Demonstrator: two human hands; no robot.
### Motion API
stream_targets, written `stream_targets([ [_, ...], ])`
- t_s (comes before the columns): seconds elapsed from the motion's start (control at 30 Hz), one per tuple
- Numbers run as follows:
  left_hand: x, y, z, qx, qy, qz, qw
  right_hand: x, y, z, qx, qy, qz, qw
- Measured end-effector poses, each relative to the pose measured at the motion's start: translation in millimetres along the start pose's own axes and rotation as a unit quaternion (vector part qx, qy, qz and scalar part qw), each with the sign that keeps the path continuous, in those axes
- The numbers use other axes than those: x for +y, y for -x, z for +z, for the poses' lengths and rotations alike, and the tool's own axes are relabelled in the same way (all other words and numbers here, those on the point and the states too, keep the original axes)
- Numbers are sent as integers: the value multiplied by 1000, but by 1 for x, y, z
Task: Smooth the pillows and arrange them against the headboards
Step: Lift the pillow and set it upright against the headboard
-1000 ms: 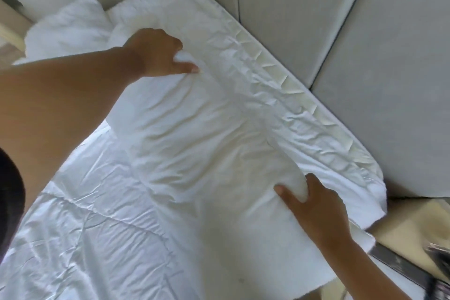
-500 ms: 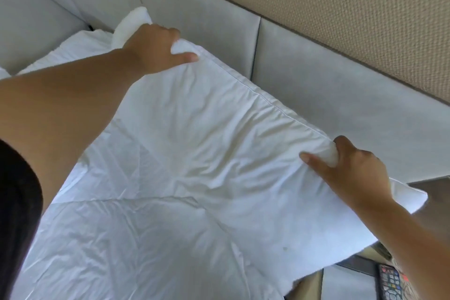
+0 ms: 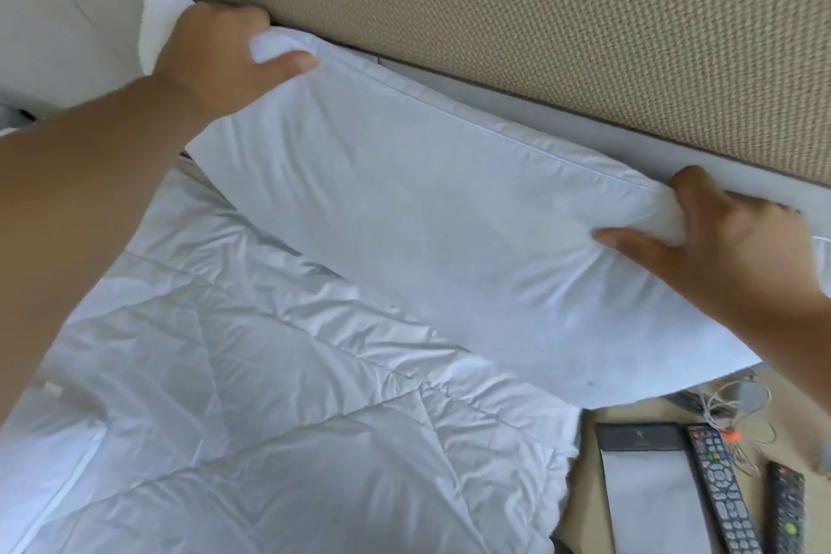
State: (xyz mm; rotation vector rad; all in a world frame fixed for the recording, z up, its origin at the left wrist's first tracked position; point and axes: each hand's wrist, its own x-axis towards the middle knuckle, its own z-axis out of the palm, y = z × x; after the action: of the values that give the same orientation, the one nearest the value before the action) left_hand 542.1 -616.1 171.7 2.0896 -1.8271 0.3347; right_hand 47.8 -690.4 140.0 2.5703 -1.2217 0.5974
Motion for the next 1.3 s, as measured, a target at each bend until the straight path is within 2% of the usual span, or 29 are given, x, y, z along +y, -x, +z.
stream_targets([
  [0.17, -2, 9, 28, 26, 29, -54, 998, 4, -2, 12, 29, 11, -34, 999],
  [0.27, -1, 18, 50, 52, 11, -69, 996, -2, 9, 31, 5, 0, -64, 998],
  [0.47, 7, 34, 69, 14, -58, -137, 989, -14, 20, 46, -22, -6, -22, 999],
  [0.57, 26, 38, 66, 31, -64, -190, 979, -20, 19, 39, -36, -23, -3, 999],
  [0.63, 50, 46, 65, 57, -26, -257, 964, -23, 20, 33, -50, -55, -1, 997],
  [0.7, 83, 60, 67, 79, 33, -311, 947, -29, 24, 26, -73, -67, -43, 994],
  [0.8, 138, 87, 77, 90, 112, -345, 928, -43, 28, 19, -86, -77, -174, 978],
  [0.9, 200, 113, 91, 86, 182, -373, 906, -61, 28, 24, -110, -87, -302, 943],
  [1.0, 258, 142, 109, 76, 232, -380, 892, -61, 22, 38, -136, -25, -404, 904],
  [1.13, 327, 177, 140, 60, 271, -388, 879, -40, -2, 48, -127, 74, -454, 879],
  [1.3, 420, 192, 183, 88, 349, -425, 830, -9, -24, 64, -85, 105, -467, 874],
])
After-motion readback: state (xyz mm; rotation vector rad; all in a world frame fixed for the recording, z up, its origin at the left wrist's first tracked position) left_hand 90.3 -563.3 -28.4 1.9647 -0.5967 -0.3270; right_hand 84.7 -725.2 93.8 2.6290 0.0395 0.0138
